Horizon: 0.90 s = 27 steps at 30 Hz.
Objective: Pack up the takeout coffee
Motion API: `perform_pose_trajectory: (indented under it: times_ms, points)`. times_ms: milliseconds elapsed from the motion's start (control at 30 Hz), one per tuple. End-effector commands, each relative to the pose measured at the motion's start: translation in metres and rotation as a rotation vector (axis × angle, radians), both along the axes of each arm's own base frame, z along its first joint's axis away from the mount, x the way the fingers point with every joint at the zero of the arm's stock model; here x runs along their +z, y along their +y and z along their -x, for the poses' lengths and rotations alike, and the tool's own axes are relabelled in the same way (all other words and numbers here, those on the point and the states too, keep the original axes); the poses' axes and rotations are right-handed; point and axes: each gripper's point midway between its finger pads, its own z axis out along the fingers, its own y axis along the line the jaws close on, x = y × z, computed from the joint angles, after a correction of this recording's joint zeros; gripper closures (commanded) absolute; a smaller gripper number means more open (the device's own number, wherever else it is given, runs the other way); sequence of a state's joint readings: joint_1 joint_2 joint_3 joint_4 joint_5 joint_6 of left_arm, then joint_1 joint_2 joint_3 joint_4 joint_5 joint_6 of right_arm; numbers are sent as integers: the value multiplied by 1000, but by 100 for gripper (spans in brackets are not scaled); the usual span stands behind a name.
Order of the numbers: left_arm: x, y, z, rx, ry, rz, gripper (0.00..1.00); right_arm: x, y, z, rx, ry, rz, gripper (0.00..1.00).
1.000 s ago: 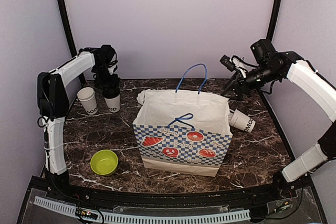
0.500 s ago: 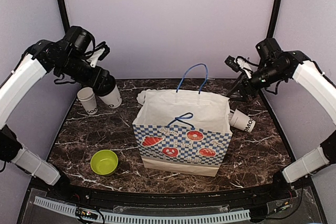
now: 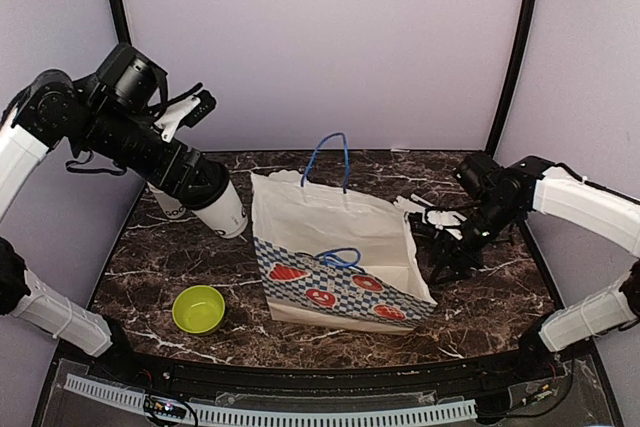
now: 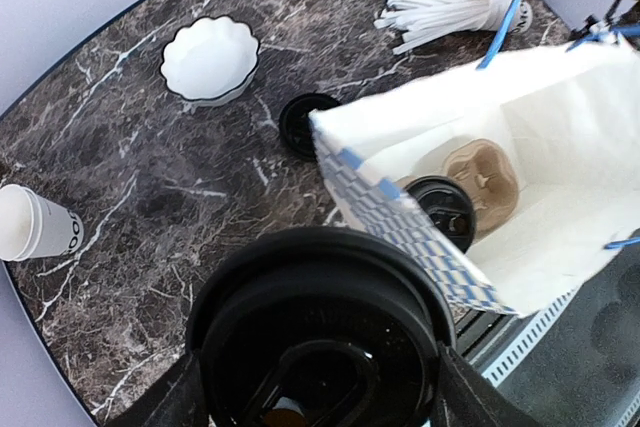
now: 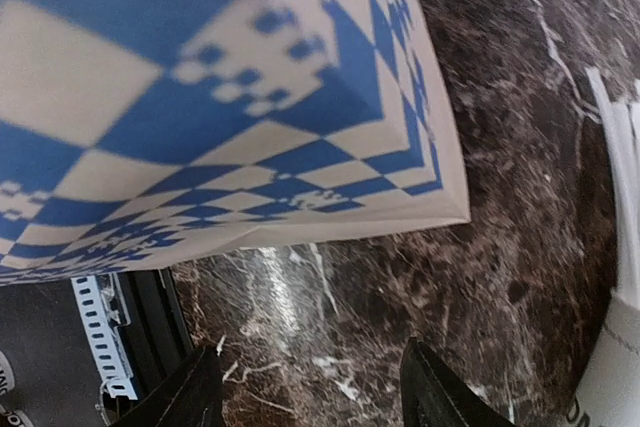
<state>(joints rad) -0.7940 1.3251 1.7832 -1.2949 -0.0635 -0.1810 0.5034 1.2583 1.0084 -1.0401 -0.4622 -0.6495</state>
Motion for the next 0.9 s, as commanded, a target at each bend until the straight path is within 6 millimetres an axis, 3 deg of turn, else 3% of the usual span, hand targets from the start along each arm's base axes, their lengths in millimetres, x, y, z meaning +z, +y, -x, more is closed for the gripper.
perform_pose_trajectory:
  times_ms: [0,200,367,533,667,867]
  points:
    - [24,16,34,12,34,56,44,13,39,-15,72,-13,-101,41]
    - [22,16,41,0,47,63,45,22,54,-62,-23,-60,-118,41]
    - [26,17,38,11,27,59,46,31,55,-84,-97,-46,-157,40]
    - [50,22,41,18,-20,116,46,41,66,-99,-100,-35,-187,39]
    - [78,18,50,-17,-62,224,48,38,78,-114,-92,7,-203,39]
    - [124,-7,79,-216,-90,453,49,45,82,-129,-101,70,-251,40]
